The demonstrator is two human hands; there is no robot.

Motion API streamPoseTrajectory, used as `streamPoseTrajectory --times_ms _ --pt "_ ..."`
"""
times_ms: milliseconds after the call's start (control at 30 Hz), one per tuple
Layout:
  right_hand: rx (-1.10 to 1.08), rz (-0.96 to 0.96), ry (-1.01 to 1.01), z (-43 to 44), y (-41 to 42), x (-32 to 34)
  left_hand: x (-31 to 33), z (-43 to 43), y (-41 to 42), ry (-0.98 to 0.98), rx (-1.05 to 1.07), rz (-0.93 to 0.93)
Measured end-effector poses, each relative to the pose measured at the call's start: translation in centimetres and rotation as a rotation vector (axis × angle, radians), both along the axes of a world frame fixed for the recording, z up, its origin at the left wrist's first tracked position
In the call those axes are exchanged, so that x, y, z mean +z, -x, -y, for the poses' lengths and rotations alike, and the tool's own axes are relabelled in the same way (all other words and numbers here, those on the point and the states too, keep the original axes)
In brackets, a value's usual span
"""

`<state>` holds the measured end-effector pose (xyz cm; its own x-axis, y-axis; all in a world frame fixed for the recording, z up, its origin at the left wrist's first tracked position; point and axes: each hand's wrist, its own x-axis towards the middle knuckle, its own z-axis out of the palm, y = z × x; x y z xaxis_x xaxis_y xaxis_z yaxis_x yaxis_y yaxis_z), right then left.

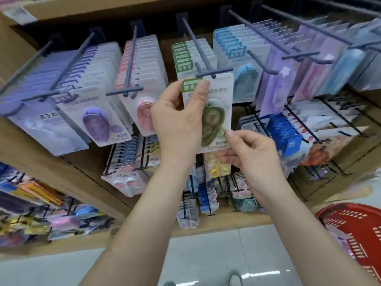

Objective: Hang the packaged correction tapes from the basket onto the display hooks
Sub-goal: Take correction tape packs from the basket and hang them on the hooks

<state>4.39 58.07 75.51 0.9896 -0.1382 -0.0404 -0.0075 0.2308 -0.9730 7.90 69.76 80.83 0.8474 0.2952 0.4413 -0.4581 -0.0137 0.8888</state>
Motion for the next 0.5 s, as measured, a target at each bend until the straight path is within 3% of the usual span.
streamPoseTrajectory --times_ms 267,400,500 --pt "0.106 -0.005 0.035 0.7 -0.6 0.0 0.0 -0.3 -0.4 -0.009 -0.041 -0.128" --pt "0.069 0.027 0.110 0.7 -1.1 0.5 -1.1 -1.2 2.2 -0.107 -0.032 -0.127" --pt "0.022 0.051 0.129 0.2 -1.7 0.9 -2.6 -2.2 3.5 -0.295 0.028 -0.076"
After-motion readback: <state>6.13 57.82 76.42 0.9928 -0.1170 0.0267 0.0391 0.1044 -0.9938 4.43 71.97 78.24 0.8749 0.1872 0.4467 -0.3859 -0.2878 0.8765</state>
